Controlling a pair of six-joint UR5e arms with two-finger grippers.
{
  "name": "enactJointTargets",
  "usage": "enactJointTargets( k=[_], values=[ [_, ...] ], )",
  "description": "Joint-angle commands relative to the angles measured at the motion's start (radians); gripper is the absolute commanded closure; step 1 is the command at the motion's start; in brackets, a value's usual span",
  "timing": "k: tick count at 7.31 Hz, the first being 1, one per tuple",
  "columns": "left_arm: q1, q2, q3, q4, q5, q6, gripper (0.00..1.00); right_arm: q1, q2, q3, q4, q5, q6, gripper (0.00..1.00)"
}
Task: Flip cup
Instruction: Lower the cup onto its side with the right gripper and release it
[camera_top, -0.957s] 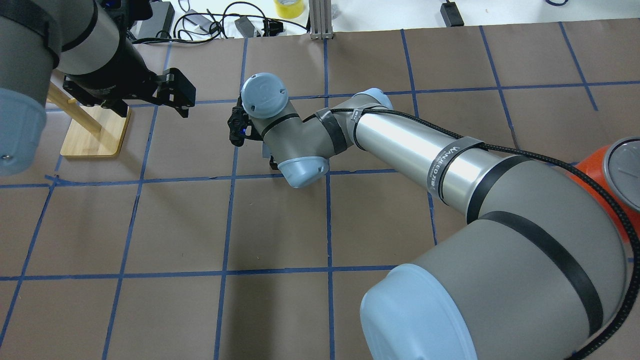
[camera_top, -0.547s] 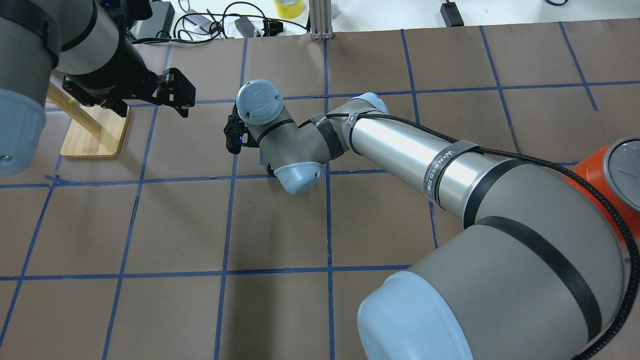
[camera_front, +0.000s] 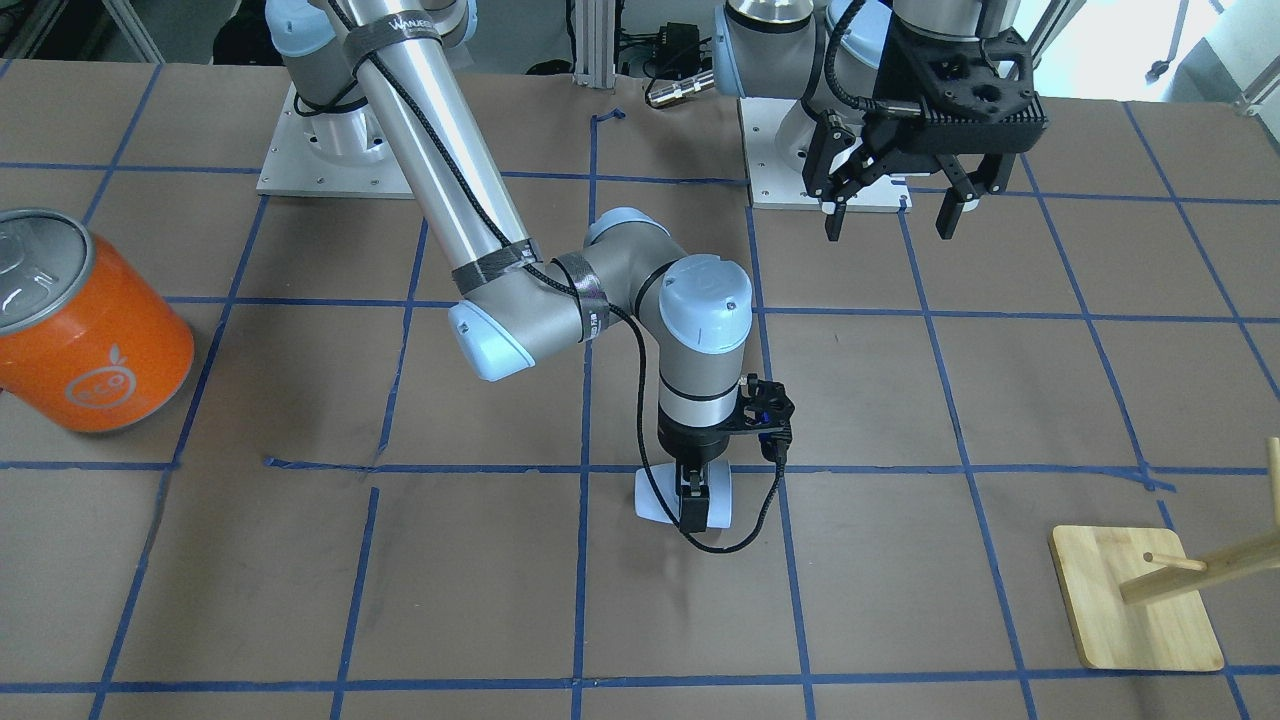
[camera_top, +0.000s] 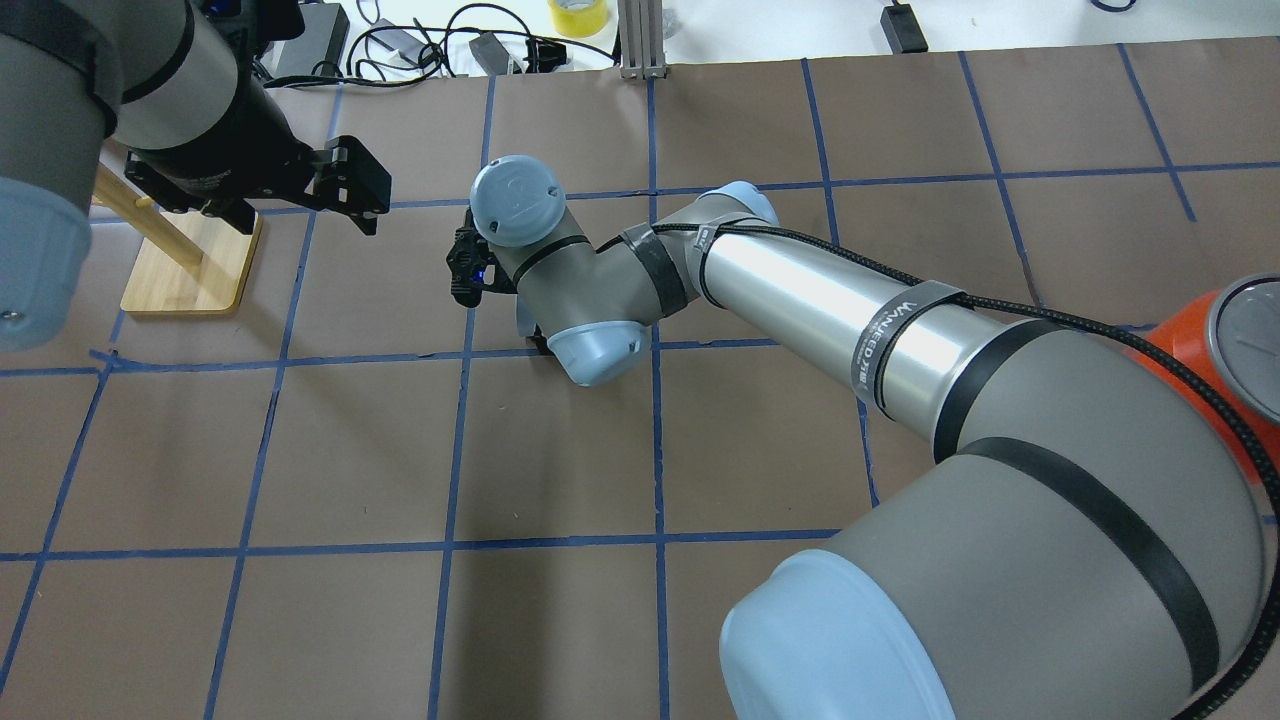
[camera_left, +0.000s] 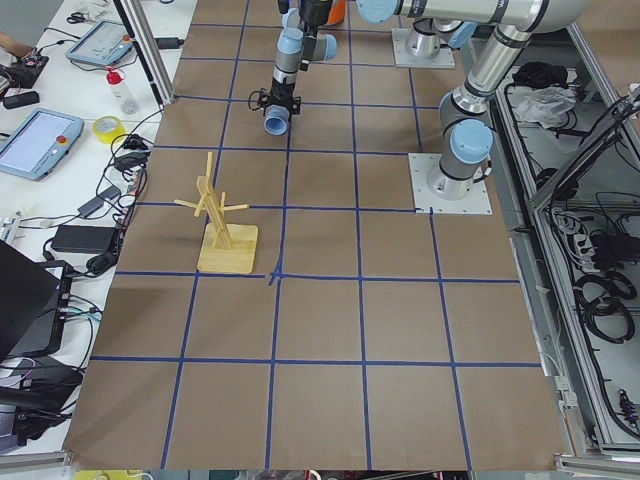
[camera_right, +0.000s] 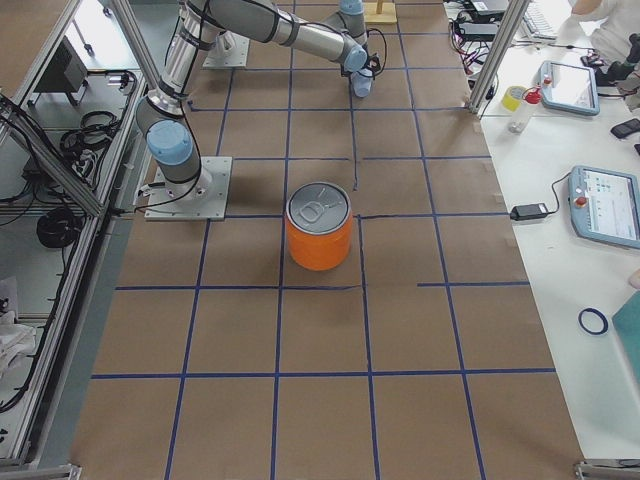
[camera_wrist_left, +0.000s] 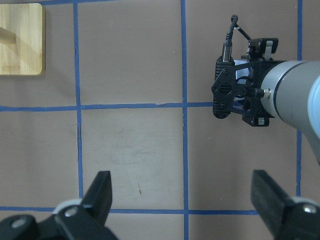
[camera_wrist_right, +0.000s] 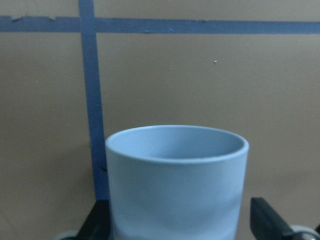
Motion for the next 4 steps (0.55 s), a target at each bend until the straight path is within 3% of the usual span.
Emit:
enactJointTargets(
  k=[1,2,4],
  values=[
    [0.000,-0.001,0.000,0.000,0.000,0.003,0.00,-0.019,-0.123,-0.006,0.122,0.001,0.010,0.00],
    [0.000,-0.012,0.000,0.002,-0.005,0.014,0.00,-0.039,-0.222,-0.006,0.232,0.000,0.013,0.00],
    [0.003,-0.040,-0.006,-0.002,-0.033,0.002,0.00,-0.184,-0.265,0.001,0.276,-0.008,0.062,0.00]
  ],
)
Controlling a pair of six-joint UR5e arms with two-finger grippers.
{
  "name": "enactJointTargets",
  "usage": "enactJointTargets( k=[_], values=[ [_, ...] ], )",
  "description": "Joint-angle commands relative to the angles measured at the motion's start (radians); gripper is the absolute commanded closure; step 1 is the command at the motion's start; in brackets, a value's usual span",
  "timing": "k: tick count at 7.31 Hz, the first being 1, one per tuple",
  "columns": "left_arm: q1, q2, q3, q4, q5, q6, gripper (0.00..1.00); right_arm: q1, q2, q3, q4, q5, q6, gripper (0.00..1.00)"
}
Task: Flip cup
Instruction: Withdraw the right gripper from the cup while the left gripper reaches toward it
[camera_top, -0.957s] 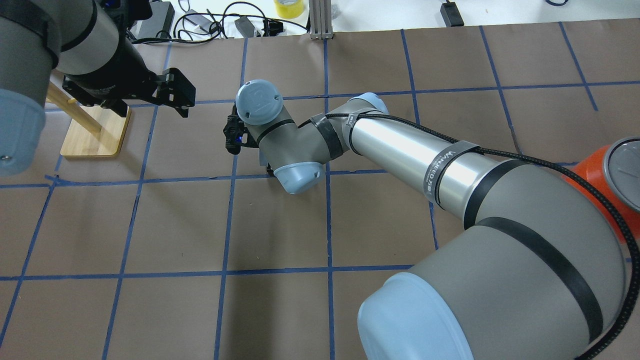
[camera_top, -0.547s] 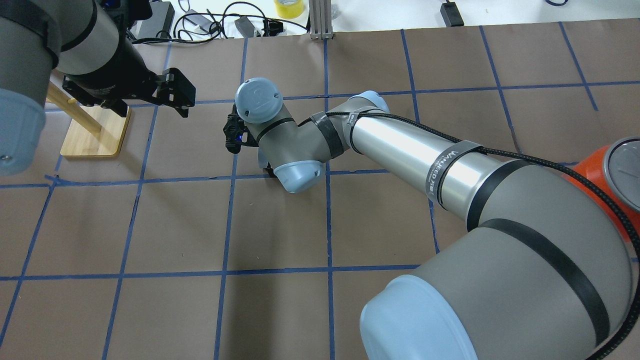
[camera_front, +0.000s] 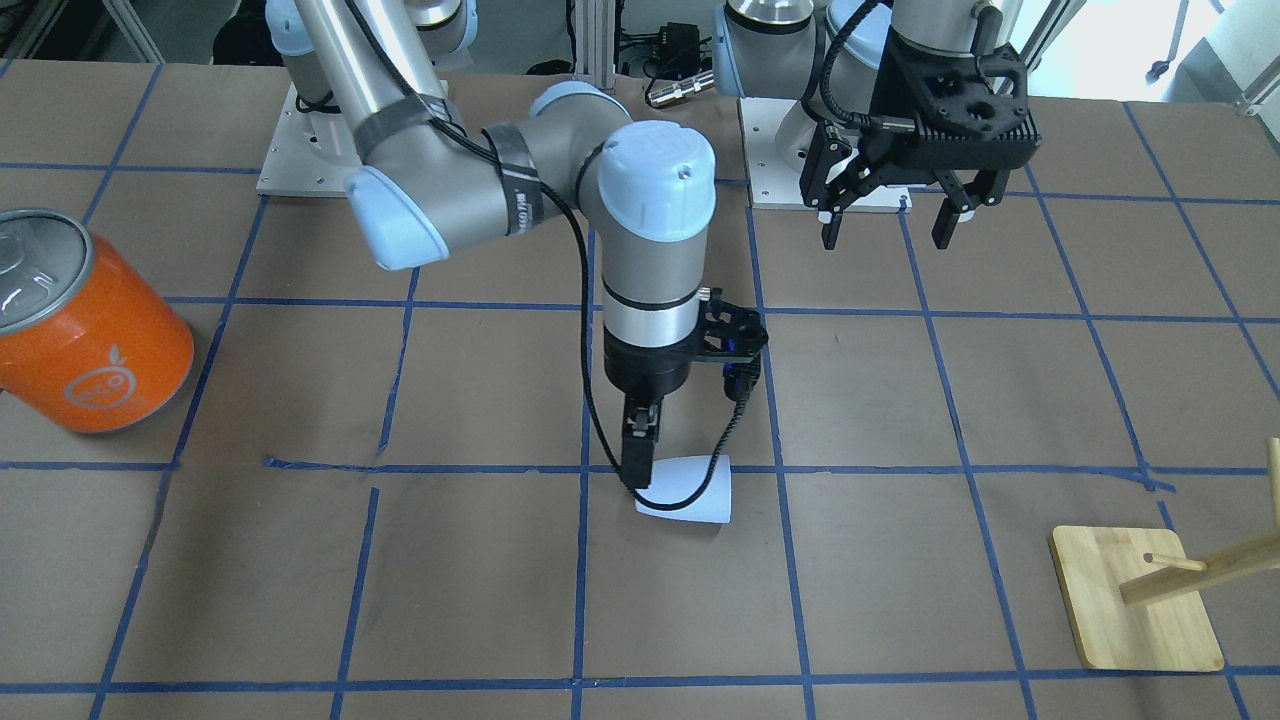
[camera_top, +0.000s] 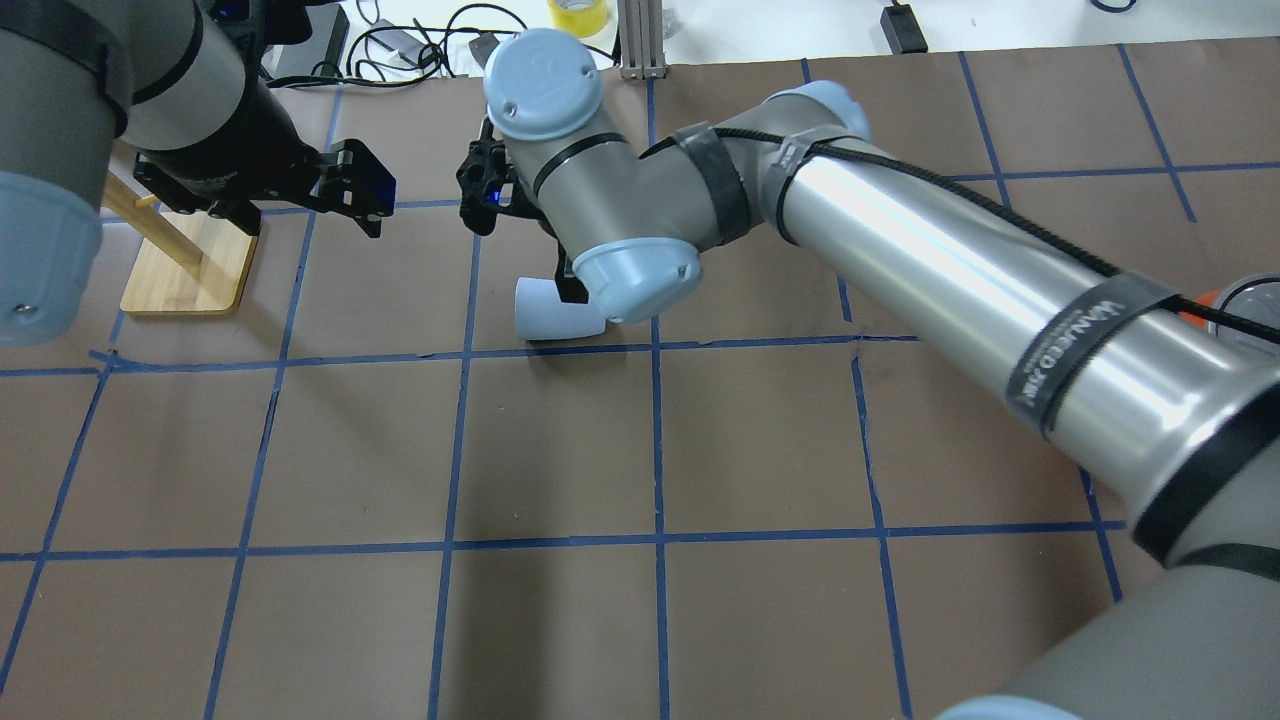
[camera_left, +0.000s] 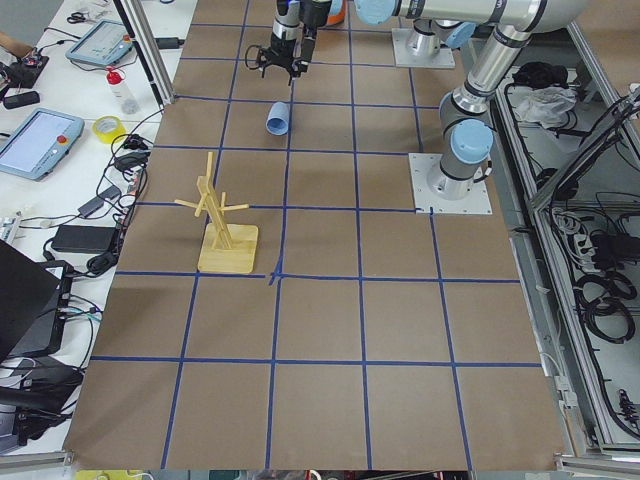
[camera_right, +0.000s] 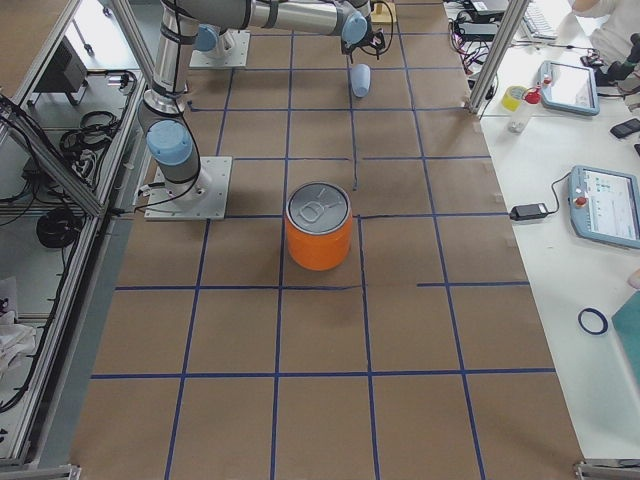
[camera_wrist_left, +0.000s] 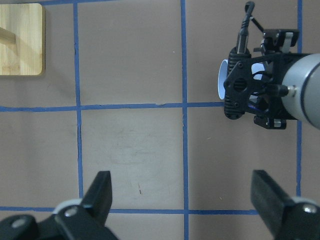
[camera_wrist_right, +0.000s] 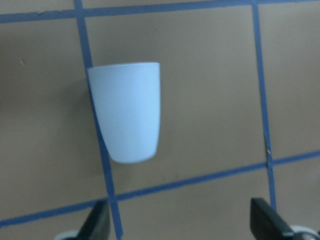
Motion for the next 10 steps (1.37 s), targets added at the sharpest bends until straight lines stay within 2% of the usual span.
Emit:
enactJointTargets(
  k=[1,2,3,4,6,7,8,9,10],
  values=[
    [0.013,-0.052,-0.018,0.003,-0.079,-0.010,0.00,-0.188,-0.033,0.004,0.041,-0.003,0.049,0.00],
    [0.015,-0.084,-0.025,-0.003,-0.118,0.000,0.00,-0.274,-0.042,0.002,0.043,-0.011,0.049,0.00],
    [0.016,-0.136,-0.037,-0.015,-0.112,0.008,0.00,-0.360,-0.087,0.005,0.061,-0.014,0.052,0.00],
    [0.018,-0.176,-0.049,0.056,-0.116,0.025,0.00,-0.444,-0.126,0.005,0.114,-0.010,0.200,0.00],
    [0.044,-0.300,-0.061,0.136,-0.138,0.088,0.00,-0.472,-0.225,0.007,0.267,-0.011,0.709,0.00],
    [0.103,-0.339,-0.061,0.144,-0.346,0.094,0.01,-0.471,-0.284,0.008,0.419,0.009,0.934,0.00],
    [0.137,-0.400,-0.064,0.144,-0.459,0.111,0.00,-0.468,-0.336,0.022,0.467,0.030,1.063,0.00],
    [0.137,-0.464,-0.069,0.150,-0.513,0.112,0.00,-0.465,-0.349,0.036,0.471,0.036,1.084,0.00],
    [0.137,-0.523,-0.083,0.162,-0.619,0.176,0.03,-0.450,-0.343,0.042,0.472,0.039,1.085,0.00]
  ],
)
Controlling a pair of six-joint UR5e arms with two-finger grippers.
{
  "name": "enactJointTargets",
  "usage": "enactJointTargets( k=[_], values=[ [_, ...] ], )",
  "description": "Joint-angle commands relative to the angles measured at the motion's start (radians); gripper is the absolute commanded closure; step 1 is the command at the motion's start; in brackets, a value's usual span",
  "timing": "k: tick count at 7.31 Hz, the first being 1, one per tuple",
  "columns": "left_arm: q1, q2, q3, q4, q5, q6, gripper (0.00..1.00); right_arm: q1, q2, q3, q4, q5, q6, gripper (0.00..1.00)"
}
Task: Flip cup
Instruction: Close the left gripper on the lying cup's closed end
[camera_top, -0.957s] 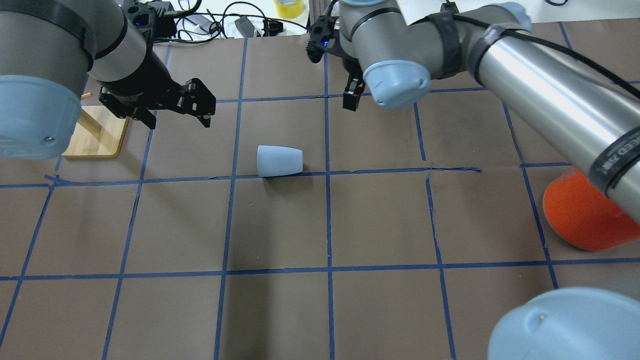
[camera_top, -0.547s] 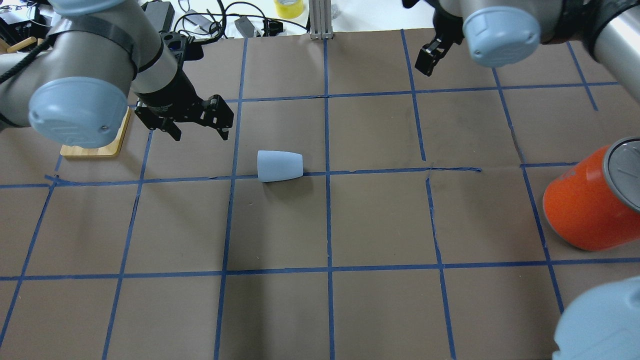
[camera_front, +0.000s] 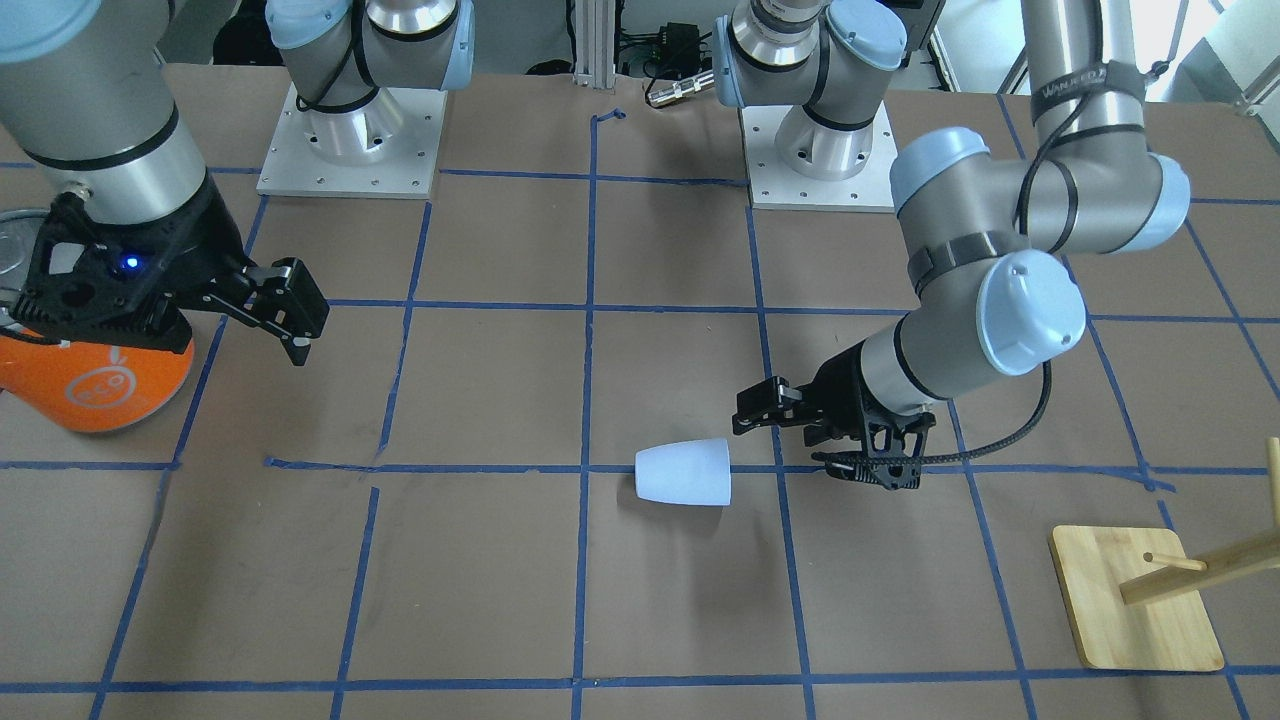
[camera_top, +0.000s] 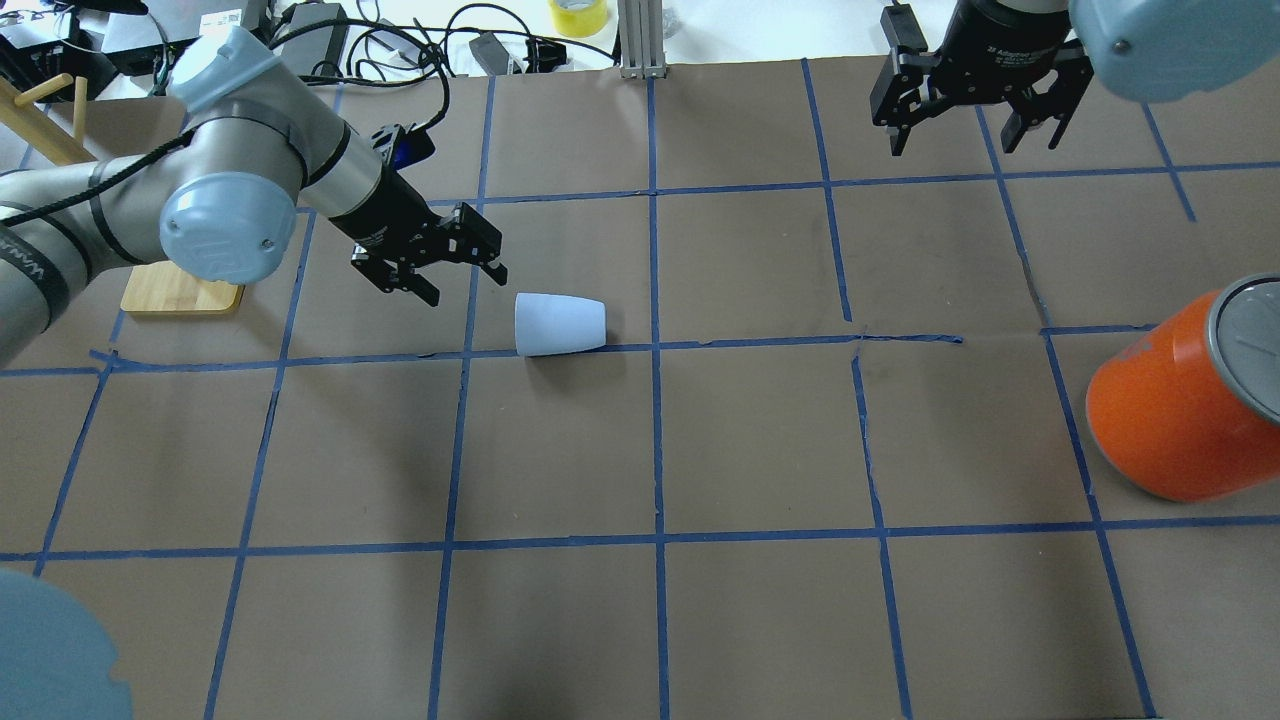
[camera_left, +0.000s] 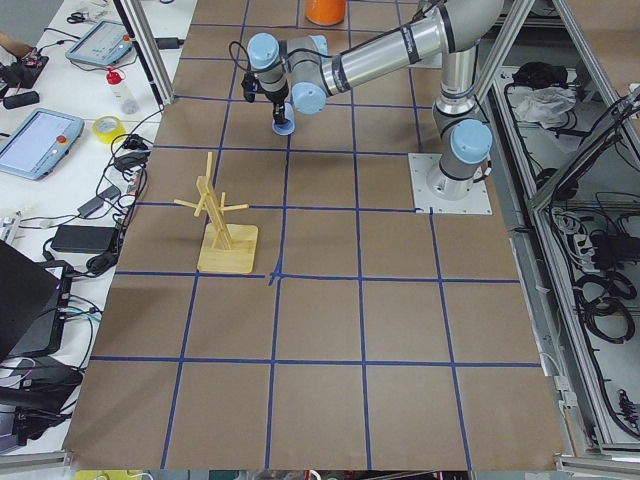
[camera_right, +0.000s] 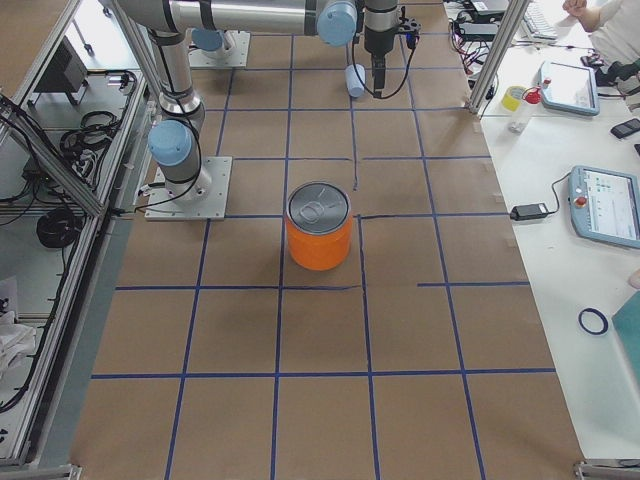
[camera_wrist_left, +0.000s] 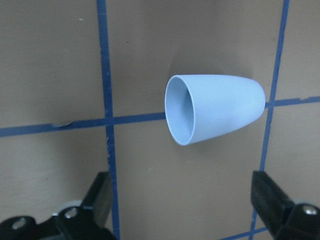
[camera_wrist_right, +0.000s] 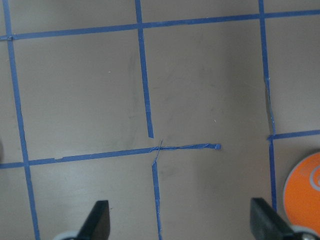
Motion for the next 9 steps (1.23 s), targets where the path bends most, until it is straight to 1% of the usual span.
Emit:
enactJointTargets(
  k=[1,2,3,4,5,7,8,9],
  values=[
    [0.005,-0.120,-0.017,0.065,-0.134,0.059,0.06,0.014,-0.008,0.017,0.010,0.001,0.034,0.00],
    [0.003,-0.154,-0.019,0.104,-0.186,0.054,0.14,0.016,-0.004,0.018,0.006,0.010,0.034,0.00],
    [-0.004,-0.156,-0.019,0.107,-0.258,0.059,0.62,0.016,-0.010,0.020,0.012,0.009,0.034,0.00],
    [-0.012,-0.154,-0.019,0.116,-0.302,0.023,1.00,0.016,-0.013,0.021,0.013,0.009,0.034,0.00],
    [-0.012,-0.140,-0.020,0.106,-0.405,0.005,1.00,0.016,-0.011,0.021,0.012,0.011,0.034,0.00],
    [-0.012,-0.117,-0.020,0.106,-0.435,-0.028,1.00,0.016,-0.013,0.021,-0.002,0.064,0.055,0.00],
    [-0.014,-0.113,-0.019,0.129,-0.435,-0.132,1.00,0.016,-0.014,0.023,0.006,0.048,0.069,0.00],
    [-0.017,-0.100,-0.017,0.188,-0.429,-0.245,1.00,0.010,-0.022,0.023,0.004,0.047,0.083,0.00]
  ],
)
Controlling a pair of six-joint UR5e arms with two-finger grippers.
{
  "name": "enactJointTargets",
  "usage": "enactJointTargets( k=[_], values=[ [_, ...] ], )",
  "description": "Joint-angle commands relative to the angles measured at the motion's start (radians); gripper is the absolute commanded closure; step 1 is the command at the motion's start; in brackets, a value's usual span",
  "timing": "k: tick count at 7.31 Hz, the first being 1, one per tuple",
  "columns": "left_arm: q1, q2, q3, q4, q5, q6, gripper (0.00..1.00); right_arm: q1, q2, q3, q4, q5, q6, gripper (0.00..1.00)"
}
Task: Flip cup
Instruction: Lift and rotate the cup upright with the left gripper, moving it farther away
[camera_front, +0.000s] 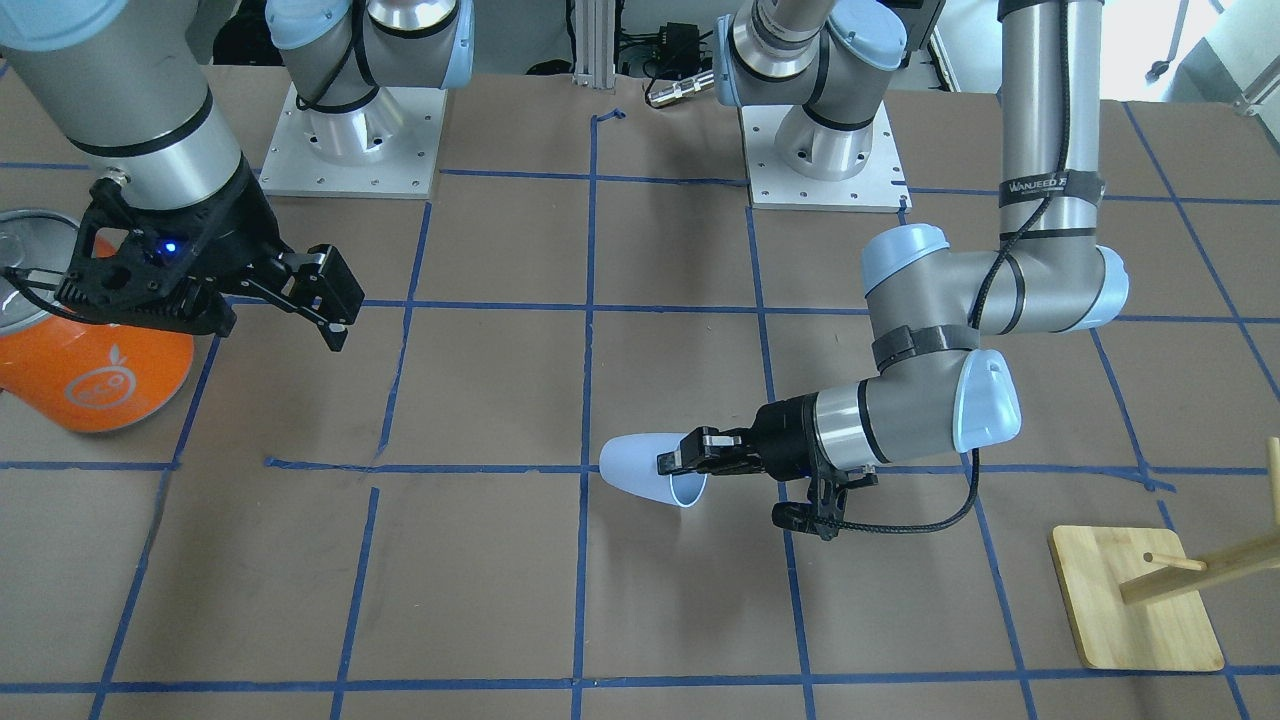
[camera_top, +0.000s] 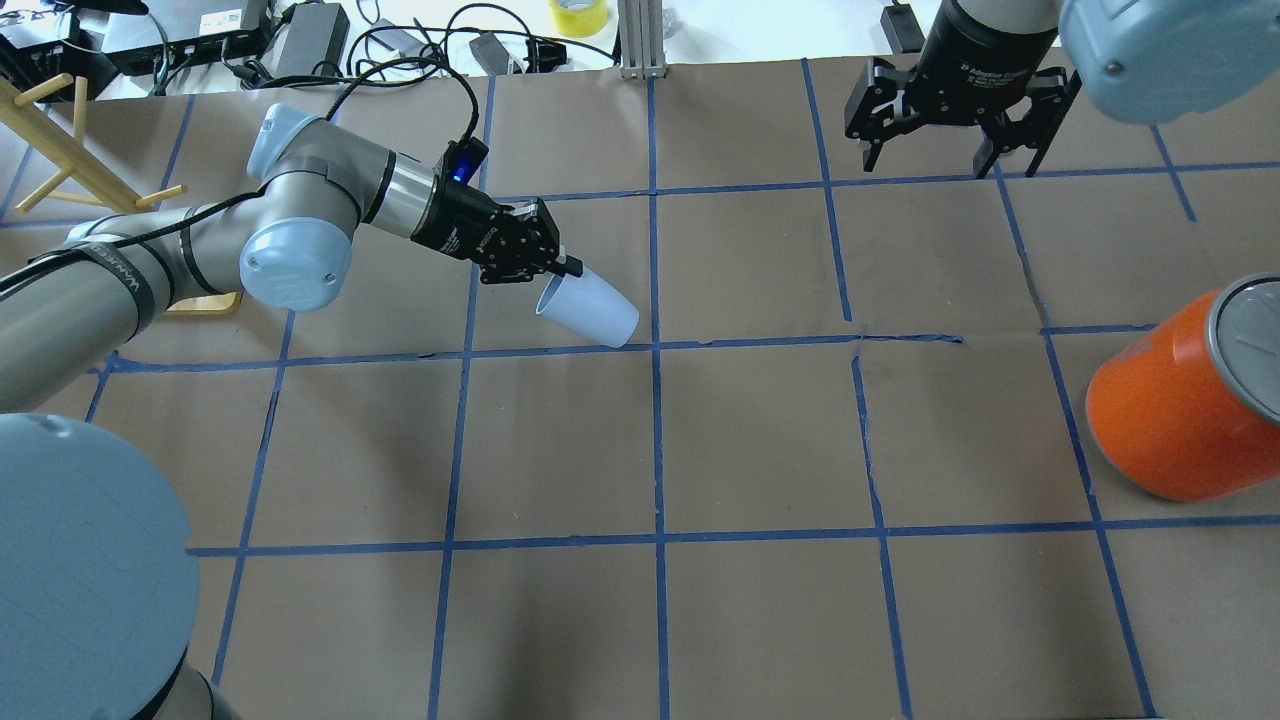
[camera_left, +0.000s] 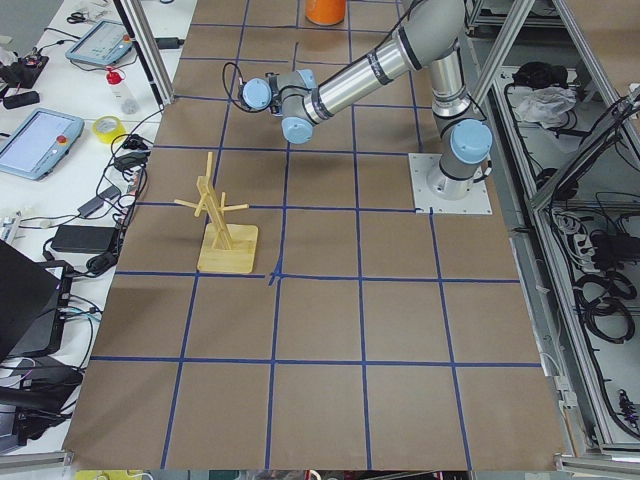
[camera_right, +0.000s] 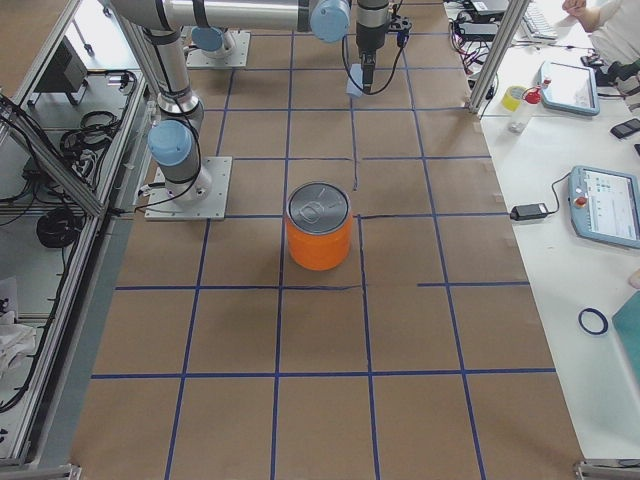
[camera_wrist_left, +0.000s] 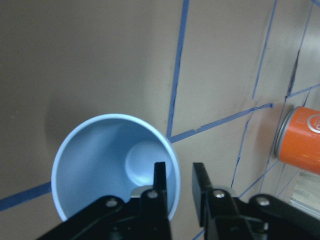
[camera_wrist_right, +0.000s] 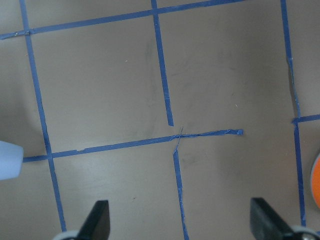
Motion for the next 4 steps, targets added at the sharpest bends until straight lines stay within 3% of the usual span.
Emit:
enactJointTargets(
  k=[1,2,4],
  values=[
    [-0.006,0.045,0.024,0.098,0.015,-0.224,1.00,0.000,-0.006,0.002,-0.003,0.000,0.057,0.00],
    [-0.006,0.083,0.072,0.116,0.173,-0.257,1.00,0.000,-0.006,0.002,0.004,0.000,0.089,0.00],
    [-0.102,0.078,0.193,0.104,0.574,-0.247,1.00,0.000,-0.006,0.002,0.008,-0.001,0.089,0.00]
  ],
)
